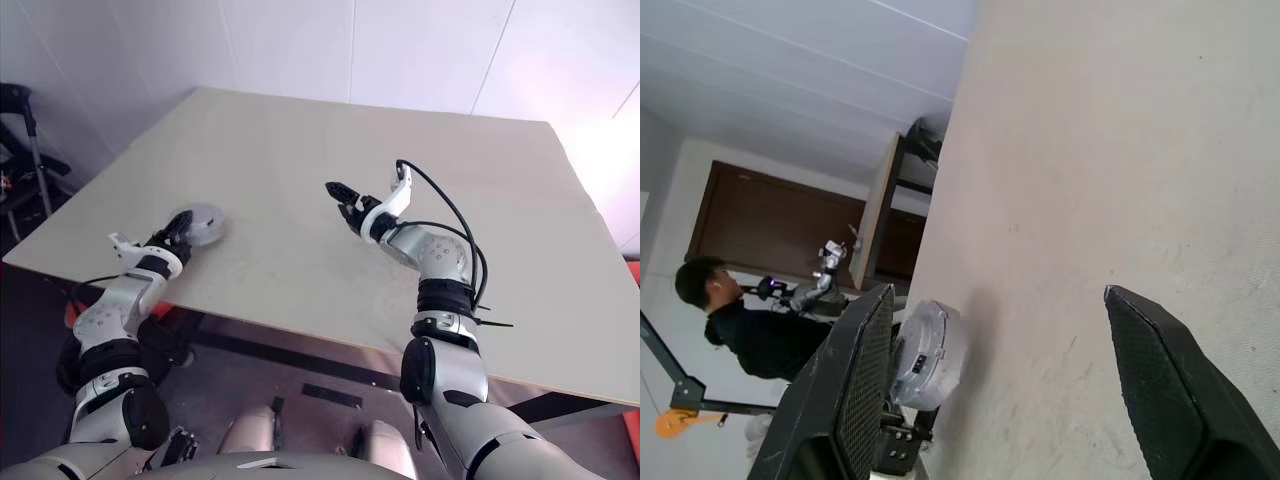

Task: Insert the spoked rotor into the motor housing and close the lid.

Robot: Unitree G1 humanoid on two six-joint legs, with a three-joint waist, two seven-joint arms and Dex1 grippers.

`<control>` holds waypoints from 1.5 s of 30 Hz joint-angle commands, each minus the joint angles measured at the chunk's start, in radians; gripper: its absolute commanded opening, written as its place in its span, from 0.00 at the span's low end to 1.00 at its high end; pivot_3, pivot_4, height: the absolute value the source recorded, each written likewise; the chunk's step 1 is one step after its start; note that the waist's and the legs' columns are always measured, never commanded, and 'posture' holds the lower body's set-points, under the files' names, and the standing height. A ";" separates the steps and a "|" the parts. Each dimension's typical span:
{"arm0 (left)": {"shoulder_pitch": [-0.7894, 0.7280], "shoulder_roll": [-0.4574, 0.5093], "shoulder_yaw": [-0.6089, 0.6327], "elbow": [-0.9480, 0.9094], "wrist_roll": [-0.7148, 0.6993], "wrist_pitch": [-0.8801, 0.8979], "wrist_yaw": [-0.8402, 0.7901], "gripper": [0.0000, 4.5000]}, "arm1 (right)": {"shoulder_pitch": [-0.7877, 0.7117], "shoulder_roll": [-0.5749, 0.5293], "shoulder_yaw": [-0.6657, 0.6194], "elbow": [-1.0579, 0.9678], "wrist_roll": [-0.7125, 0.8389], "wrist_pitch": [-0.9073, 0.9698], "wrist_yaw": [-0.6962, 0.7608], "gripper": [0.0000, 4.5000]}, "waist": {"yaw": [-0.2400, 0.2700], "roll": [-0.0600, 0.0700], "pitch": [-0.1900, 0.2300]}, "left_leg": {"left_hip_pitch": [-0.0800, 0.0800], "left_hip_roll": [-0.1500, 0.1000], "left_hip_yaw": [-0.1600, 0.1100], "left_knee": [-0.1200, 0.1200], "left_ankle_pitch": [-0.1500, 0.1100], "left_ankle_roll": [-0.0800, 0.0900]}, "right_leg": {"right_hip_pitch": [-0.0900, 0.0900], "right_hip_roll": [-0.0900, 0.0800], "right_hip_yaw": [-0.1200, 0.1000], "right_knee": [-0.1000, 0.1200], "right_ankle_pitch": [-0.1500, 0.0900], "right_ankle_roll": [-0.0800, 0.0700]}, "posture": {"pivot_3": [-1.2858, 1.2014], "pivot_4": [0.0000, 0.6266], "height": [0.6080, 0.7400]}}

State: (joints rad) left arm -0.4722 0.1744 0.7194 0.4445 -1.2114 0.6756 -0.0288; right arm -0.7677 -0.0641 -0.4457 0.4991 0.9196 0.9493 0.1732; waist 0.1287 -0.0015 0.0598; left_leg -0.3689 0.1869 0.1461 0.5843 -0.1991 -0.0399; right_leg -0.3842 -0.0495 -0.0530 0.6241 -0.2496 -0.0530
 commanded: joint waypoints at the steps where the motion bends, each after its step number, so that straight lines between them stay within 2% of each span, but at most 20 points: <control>1: -0.053 0.027 0.006 -0.024 -0.003 -0.021 -0.011 0.52 | -0.007 0.001 0.001 -0.019 0.002 -0.001 0.015 0.85 | 0.000 0.000 0.000 | 0.000 0.000 0.000 0.000 0.000 0.000 | 0.000 0.000 0.000 0.000 0.000 0.000 | 0.52 0.00 1.00; 18: -0.075 0.046 0.031 0.008 0.068 -0.103 0.064 0.52 | -0.013 0.009 -0.002 -0.014 0.000 -0.005 0.008 0.85 | -0.001 0.000 0.000 | 0.000 0.000 0.000 0.001 0.000 0.000 | 0.000 0.000 0.000 0.000 0.000 0.000 | 0.52 0.00 1.00; 19: -0.076 0.049 0.033 0.014 0.077 -0.113 0.070 0.64 | -0.013 0.009 -0.002 -0.014 0.000 -0.005 0.007 0.85 | -0.001 0.000 0.000 | 0.000 0.000 0.000 0.001 0.000 0.000 | 0.000 0.000 0.000 0.000 0.000 0.000 | 0.52 0.00 1.00; 22: -0.079 0.051 0.037 0.021 0.086 -0.125 0.072 0.81 | -0.013 0.009 -0.002 -0.014 0.000 -0.005 0.007 0.85 | -0.001 0.000 0.000 | 0.000 0.000 0.000 0.001 0.000 0.000 | 0.000 0.000 0.000 0.001 0.000 0.000 | 0.52 0.00 1.00; 24: -0.082 0.052 0.037 0.026 0.096 -0.134 0.078 0.95 | -0.014 0.008 -0.002 -0.011 -0.001 -0.006 0.008 0.85 | -0.001 0.000 0.000 | 0.000 0.000 0.000 0.002 0.000 0.000 | 0.000 0.000 0.000 0.001 0.000 0.000 | 0.52 0.00 1.00; 25: -0.083 0.053 0.037 0.028 0.103 -0.140 0.082 0.99 | -0.015 0.008 -0.002 -0.010 -0.002 -0.007 0.008 0.85 | -0.001 0.000 0.000 | 0.000 0.000 0.000 0.002 0.000 0.000 | 0.001 0.000 0.000 0.001 0.000 0.000 | 0.52 0.00 1.00; 31: -0.089 0.067 0.032 0.063 0.182 -0.217 0.119 0.99 | -0.020 0.009 -0.003 0.000 -0.009 -0.009 0.011 0.85 | -0.004 0.000 0.000 | 0.001 0.001 0.000 0.004 0.000 0.000 | 0.001 0.000 0.000 0.002 0.000 0.000 | 0.52 0.00 1.00; 40: -0.089 0.134 -0.029 0.191 0.456 -0.480 0.189 0.99 | -0.024 0.002 -0.003 0.016 -0.016 -0.003 0.022 0.85 | -0.037 0.000 0.000 | 0.012 0.002 0.000 0.003 0.001 -0.002 | 0.012 0.000 0.001 0.001 0.001 -0.001 | 0.52 0.00 1.00; 42: -0.088 0.150 -0.054 0.216 0.527 -0.560 0.188 0.99 | -0.023 0.002 -0.002 0.017 -0.017 -0.002 0.023 0.85 | -0.038 0.000 0.000 | 0.018 0.002 0.000 0.002 0.001 -0.002 | 0.015 0.000 0.001 0.001 0.001 -0.001 | 0.52 0.00 1.00; 45: -0.093 0.170 -0.088 0.251 0.614 -0.644 0.177 0.99 | -0.023 0.001 0.001 0.017 -0.018 0.001 0.026 0.85 | -0.030 0.000 0.000 | 0.018 0.002 0.000 0.002 0.001 -0.002 | 0.015 0.000 0.001 0.000 0.001 -0.001 | 0.52 0.00 1.00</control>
State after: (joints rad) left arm -0.5509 0.3229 0.6564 0.7017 -0.6467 0.0866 0.1542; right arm -0.7679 -0.0645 -0.4472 0.5325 0.8975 0.9481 0.1848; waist 0.0989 -0.0017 0.0595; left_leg -0.3519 0.1887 0.1466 0.5861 -0.1981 -0.0416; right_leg -0.3693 -0.0493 -0.0518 0.6241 -0.2487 -0.0544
